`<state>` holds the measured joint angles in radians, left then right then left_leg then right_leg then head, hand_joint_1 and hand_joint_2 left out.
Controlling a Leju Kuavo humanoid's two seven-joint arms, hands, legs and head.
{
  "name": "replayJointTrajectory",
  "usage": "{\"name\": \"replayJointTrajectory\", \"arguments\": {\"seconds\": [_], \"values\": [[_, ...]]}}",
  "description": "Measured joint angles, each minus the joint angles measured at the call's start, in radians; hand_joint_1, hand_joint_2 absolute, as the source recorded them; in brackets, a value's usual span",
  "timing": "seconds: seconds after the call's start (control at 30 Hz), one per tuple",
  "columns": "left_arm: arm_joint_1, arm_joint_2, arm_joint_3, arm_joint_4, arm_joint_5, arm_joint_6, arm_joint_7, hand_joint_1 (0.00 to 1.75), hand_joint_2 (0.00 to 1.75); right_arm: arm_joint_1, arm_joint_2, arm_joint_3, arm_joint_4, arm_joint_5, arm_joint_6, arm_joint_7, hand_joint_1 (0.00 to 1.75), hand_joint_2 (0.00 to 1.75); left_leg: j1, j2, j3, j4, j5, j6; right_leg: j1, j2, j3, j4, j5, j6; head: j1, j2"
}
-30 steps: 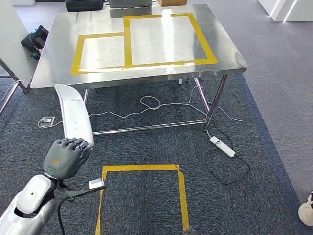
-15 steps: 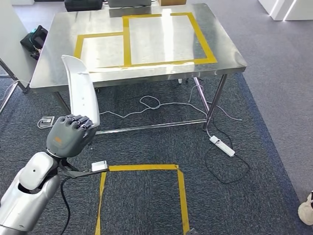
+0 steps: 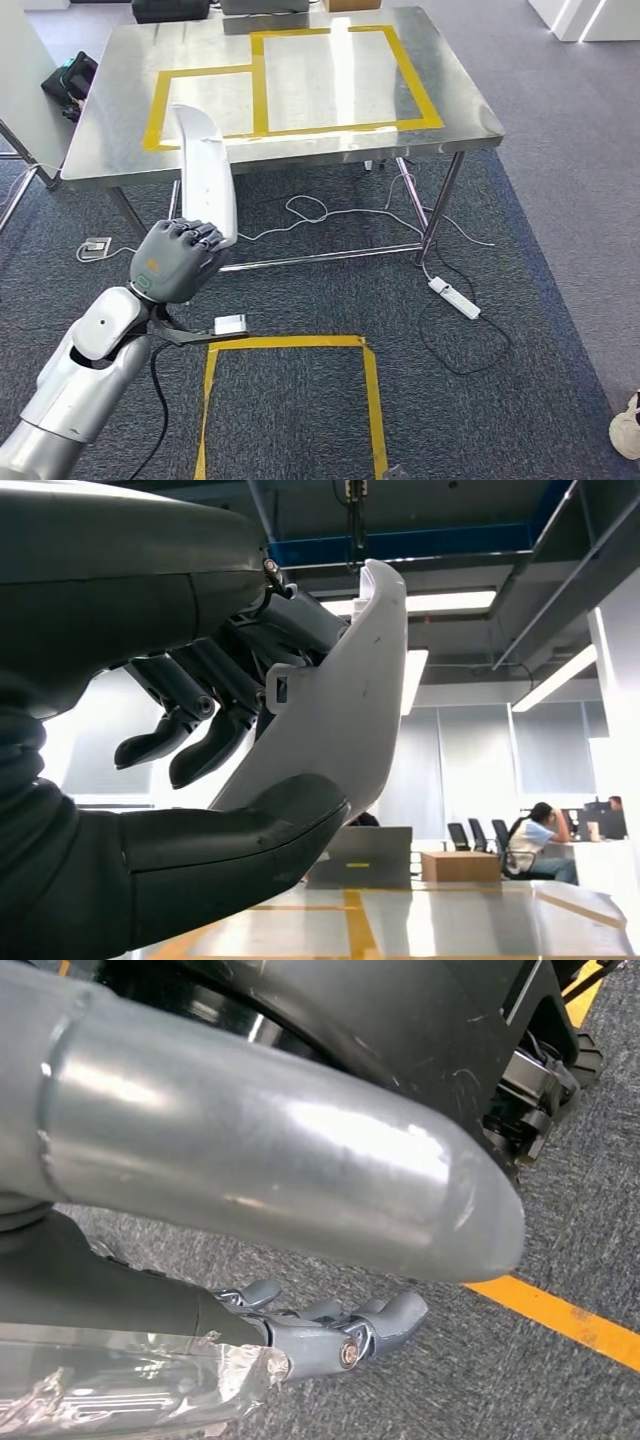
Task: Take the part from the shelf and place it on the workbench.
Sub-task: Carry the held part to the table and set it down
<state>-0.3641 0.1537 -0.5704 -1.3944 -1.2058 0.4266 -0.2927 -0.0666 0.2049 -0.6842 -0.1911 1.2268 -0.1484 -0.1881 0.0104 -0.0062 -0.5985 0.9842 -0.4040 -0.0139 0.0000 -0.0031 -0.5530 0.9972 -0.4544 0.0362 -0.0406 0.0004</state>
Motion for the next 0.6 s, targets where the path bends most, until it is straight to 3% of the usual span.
{"name": "replayJointTrajectory", "arguments": {"seconds": [0.6], "values": [[-0.024,-0.037,-0.042,0.074,-0.001,0.000,-0.009,1.75,1.75,0.002,0.000,-0.031,0.000,-0.024,-0.015,0.019,0.00,0.00,-0.002,0.000,-0.001,0.001,-0.001,0.001,-0.002,0.000,0.000,0.000,0.001,0.001,0.000,0.000]]}}
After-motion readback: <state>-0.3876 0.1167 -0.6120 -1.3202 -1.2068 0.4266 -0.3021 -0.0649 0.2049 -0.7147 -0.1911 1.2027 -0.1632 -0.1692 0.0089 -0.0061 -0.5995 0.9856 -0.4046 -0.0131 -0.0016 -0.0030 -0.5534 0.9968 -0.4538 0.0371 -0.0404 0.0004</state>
